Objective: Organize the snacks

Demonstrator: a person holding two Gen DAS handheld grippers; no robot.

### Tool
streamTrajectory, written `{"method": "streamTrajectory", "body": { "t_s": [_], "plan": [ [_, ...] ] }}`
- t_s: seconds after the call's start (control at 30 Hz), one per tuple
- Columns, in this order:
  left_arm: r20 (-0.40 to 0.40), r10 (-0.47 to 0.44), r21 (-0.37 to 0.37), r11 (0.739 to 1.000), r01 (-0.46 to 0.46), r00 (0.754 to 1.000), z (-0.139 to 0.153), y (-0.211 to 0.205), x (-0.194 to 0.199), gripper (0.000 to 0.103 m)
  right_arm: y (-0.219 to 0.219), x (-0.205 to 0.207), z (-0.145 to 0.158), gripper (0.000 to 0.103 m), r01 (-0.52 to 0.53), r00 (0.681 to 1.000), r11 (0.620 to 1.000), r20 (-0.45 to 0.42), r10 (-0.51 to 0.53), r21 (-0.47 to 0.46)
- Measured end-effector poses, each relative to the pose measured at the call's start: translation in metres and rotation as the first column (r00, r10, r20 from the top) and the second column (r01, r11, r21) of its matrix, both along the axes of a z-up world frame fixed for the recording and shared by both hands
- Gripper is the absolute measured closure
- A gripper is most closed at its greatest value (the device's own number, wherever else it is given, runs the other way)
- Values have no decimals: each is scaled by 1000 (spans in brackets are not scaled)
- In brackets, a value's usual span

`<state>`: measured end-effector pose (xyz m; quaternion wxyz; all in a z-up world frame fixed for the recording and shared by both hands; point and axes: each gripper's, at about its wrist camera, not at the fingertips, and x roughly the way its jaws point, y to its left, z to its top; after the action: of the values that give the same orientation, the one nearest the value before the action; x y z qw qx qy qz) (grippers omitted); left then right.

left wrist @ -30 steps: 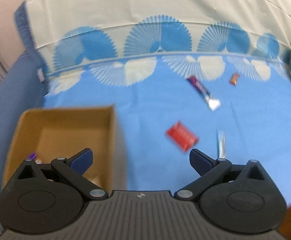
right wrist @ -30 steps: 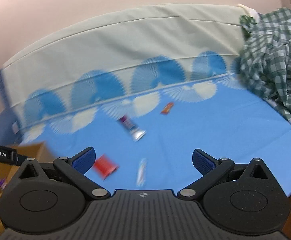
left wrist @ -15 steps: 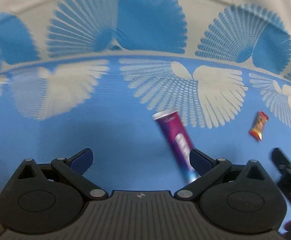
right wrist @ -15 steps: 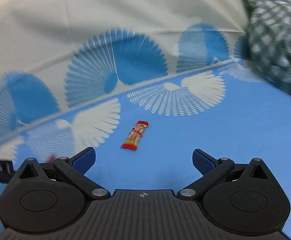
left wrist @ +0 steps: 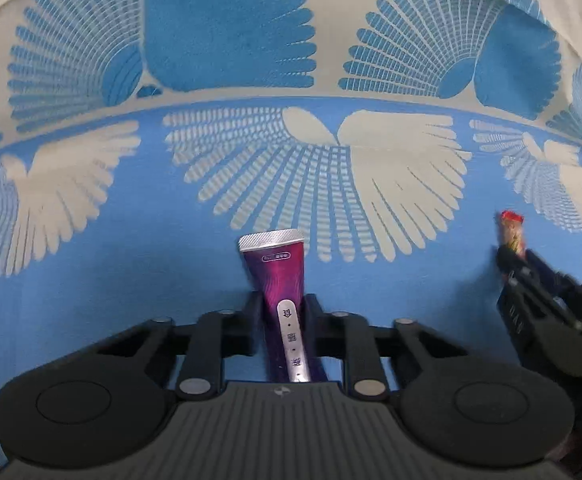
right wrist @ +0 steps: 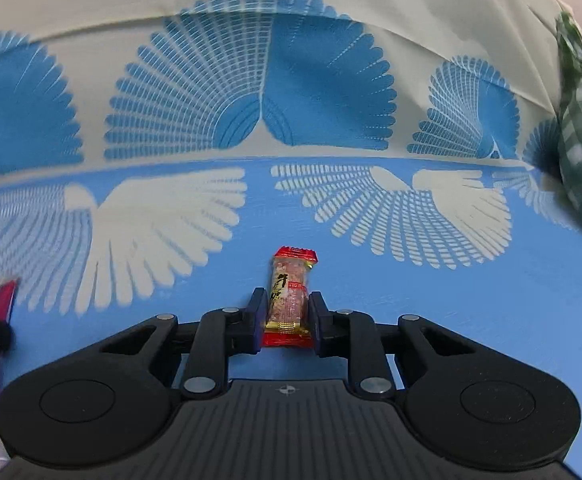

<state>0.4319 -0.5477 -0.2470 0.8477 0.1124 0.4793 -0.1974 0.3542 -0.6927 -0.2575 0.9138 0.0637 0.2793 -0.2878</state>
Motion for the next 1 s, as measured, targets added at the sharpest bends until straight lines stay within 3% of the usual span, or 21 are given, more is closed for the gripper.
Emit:
{"method": "streamTrajectory", "body": {
  "t_s": [0.1, 0.17, 0.37, 0.5, 0.73, 1.0],
  "plan": [
    [28, -24, 9, 1000, 23, 999, 18, 16, -16, 82, 2, -17, 14, 83, 1, 1000, 998, -16, 0, 62],
    [53, -39, -13, 999, 40, 998, 37, 30, -32, 82, 8, -38, 32, 84, 5, 1000, 996, 21, -7, 88],
    [62, -34, -163, 986, 44, 997, 108, 95, -104, 82, 52, -122, 101, 84, -17, 991, 990, 137, -3, 142],
    [67, -42, -206, 977, 55, 997, 149, 144, -169, 82, 102, -188, 138, 84, -79, 978, 981, 202, 43, 175],
    [54, -69, -213, 974, 79, 996, 200, 248, -281, 82, 216, -303, 172, 84, -186, 963, 950, 237, 125, 252],
    [132, -21, -152, 987, 41, 991, 238, 366, -378, 82, 341, -394, 198, 84, -343, 930, 887, 246, 274, 309]
  ]
}}
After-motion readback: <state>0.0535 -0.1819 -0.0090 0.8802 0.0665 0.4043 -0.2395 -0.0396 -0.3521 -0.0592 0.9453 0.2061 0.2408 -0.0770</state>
